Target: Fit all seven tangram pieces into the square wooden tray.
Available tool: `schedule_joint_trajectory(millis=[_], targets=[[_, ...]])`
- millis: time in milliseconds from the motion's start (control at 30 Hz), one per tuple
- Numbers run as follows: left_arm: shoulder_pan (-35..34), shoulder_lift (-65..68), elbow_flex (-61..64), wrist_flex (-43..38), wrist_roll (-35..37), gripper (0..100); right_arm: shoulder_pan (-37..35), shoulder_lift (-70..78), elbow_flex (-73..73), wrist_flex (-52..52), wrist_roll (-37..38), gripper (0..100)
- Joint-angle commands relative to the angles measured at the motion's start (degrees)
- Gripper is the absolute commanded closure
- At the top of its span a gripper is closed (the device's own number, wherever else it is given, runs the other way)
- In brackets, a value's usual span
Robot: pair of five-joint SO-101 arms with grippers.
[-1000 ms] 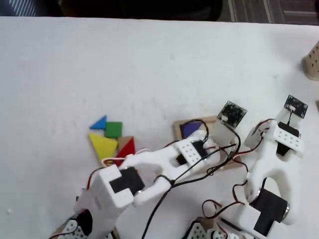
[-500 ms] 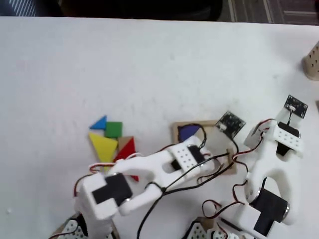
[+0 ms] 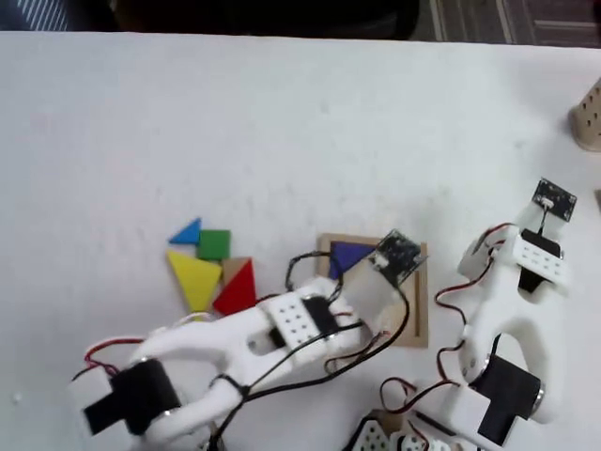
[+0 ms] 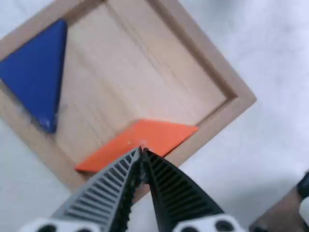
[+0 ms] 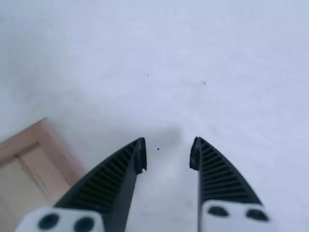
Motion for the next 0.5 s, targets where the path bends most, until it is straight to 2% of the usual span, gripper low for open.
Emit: schedule_joint_trajectory(millis=[0, 267, 467], targets=[[-1.8, -3.6, 1.6, 0.2, -0.4, 98, -1.0, -2.1, -2.5, -0.2, 0.1, 84.3], [-5.4, -2.1, 1.4, -0.1, -0.4, 98, -1.0, -2.0, -2.5, -0.2, 0.1, 84.3], [-7.5, 6.1, -3.7, 0.2, -0.6, 98, -1.0, -2.0, -2.5, -0.2, 0.1, 84.3]])
